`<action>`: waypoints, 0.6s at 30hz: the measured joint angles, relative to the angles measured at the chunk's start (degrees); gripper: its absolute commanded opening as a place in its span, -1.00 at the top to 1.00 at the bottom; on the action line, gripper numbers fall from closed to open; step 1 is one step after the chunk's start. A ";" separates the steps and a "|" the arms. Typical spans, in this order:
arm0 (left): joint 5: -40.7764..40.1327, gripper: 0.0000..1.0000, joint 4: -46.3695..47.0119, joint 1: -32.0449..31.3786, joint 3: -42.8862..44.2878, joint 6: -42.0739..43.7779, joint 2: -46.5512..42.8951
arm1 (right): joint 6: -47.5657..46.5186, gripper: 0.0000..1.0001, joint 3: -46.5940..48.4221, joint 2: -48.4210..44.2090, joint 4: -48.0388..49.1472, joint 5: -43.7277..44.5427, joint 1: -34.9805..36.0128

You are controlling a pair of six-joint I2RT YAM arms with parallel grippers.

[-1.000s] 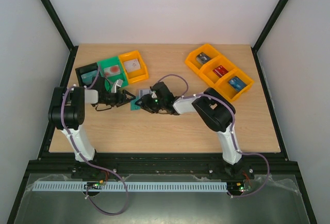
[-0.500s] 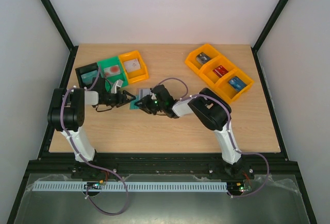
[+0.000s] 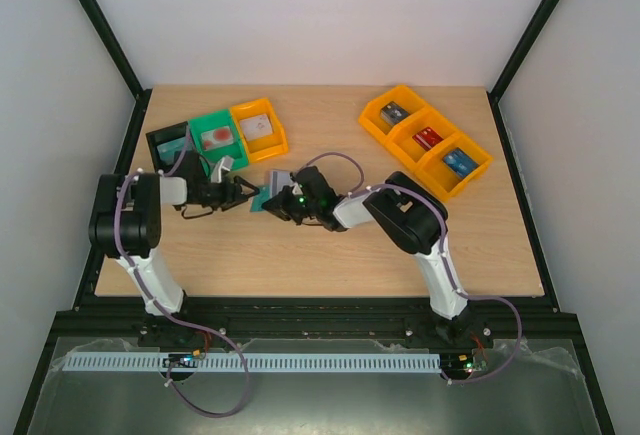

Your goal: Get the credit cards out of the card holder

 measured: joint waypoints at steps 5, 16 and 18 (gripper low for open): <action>-1.49 -0.51 -8.17 3.28 0.92 3.04 -2.56 | -1.40 0.97 -1.42 -1.64 -0.35 -0.35 0.00; -1.97 -0.70 -38.14 13.84 15.80 24.92 -23.74 | -14.08 0.97 0.81 -15.47 -15.37 -6.58 1.64; -1.42 -0.74 -41.57 14.53 18.84 27.54 -26.45 | -16.92 0.97 2.64 -17.31 -18.23 -7.39 1.79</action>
